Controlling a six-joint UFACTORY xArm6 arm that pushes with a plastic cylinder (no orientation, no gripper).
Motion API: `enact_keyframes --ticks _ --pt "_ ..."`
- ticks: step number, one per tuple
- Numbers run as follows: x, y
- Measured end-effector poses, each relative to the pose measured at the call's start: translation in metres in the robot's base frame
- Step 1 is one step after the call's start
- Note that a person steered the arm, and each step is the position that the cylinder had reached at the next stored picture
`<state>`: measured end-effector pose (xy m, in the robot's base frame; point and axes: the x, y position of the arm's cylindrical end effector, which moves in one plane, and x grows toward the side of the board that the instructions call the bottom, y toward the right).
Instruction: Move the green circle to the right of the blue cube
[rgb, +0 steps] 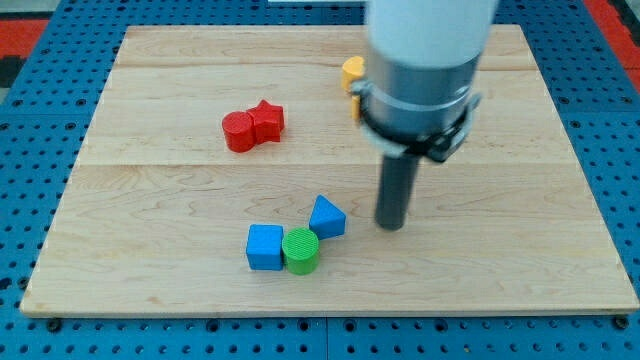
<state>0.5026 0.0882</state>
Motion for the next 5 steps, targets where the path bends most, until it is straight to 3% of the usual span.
enact_keyframes --ticks 2,5 --pt "-0.154 0.098" --pt "-0.147 -0.037"
